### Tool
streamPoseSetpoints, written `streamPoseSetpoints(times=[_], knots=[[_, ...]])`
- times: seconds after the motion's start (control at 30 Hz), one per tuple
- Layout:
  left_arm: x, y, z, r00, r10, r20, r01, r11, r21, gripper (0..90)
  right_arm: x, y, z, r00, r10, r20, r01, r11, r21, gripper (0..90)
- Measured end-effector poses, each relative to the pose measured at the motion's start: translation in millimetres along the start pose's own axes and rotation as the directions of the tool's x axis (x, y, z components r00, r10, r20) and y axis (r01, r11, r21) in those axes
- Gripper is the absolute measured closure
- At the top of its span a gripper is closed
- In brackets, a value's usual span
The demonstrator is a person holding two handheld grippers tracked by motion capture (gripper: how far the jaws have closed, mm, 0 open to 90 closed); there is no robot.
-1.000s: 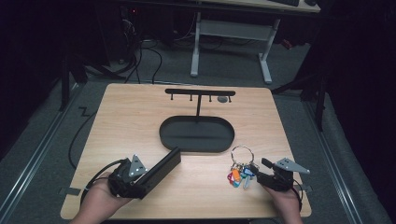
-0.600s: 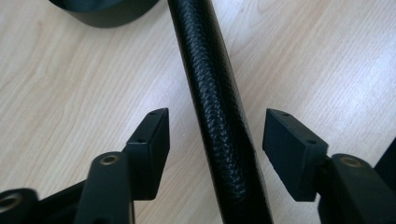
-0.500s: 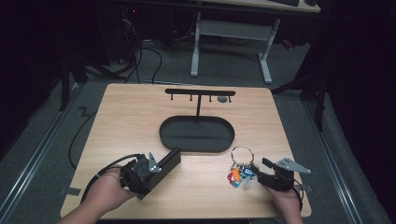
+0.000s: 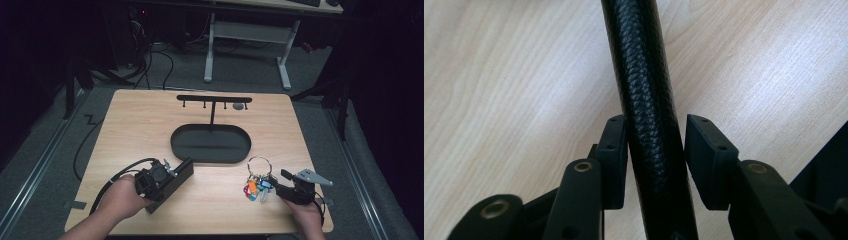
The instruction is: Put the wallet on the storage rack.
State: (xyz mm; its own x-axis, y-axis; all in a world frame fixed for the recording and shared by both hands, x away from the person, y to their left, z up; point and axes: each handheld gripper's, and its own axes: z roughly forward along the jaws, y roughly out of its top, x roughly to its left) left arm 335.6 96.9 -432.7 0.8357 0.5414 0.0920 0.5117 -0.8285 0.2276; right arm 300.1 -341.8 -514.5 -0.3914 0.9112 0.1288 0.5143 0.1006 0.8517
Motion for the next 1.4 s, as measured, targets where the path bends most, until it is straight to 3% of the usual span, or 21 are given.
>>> streamPoseSetpoints(times=[0.2, 0.43, 0.57, 0.87, 1.03, 1.2, 1.4], knots=[[1.6, 2.9, 2.9, 0.9999, -0.014, 0.004, 0.014, 0.9998, 0.015, 69.3, -0.4, -0.6, -1.0, 1.0000, 0.003, 0.002, -0.003, 1.000, 0.000, 37.5], [-0.8, 1.0, 1.8, 0.9987, 0.043, -0.028, -0.043, 0.9990, 0.006, 73.4, -1.8, -1.0, -2.1, 0.9999, 0.013, 0.006, -0.013, 1.000, -0.004, 37.6], [1.5, -1.3, -1.4, 0.9973, 0.063, -0.036, -0.064, 0.9980, -0.007, 73.5, -2.0, -1.9, -2.7, 0.9998, 0.016, 0.014, -0.016, 1.000, -0.006, 37.8], [7.3, -7.7, -14.6, 0.9946, 0.066, -0.079, -0.072, 0.9953, -0.065, 73.6, -2.7, -8.7, -8.7, 0.9989, 0.019, 0.044, -0.020, 1.000, 0.010, 37.8], [9.3, -8.3, -18.2, 0.9894, 0.099, -0.106, -0.108, 0.9910, -0.079, 73.7, -3.1, -10.9, -13.6, 0.9983, 0.012, 0.057, -0.012, 1.000, 0.008, 38.0], [11.9, -4.7, -26.4, 0.9874, 0.120, -0.103, -0.131, 0.9854, -0.109, 73.8, -3.6, -13.1, -14.6, 0.9971, 0.025, 0.071, -0.027, 0.999, 0.018, 38.1], [6.7, -2.4, -30.8, 0.9783, 0.165, -0.125, -0.179, 0.9775, -0.111, 73.8, -1.9, -17.0, -21.9, 0.9963, 0.021, 0.084, -0.023, 1.000, 0.019, 38.2]])
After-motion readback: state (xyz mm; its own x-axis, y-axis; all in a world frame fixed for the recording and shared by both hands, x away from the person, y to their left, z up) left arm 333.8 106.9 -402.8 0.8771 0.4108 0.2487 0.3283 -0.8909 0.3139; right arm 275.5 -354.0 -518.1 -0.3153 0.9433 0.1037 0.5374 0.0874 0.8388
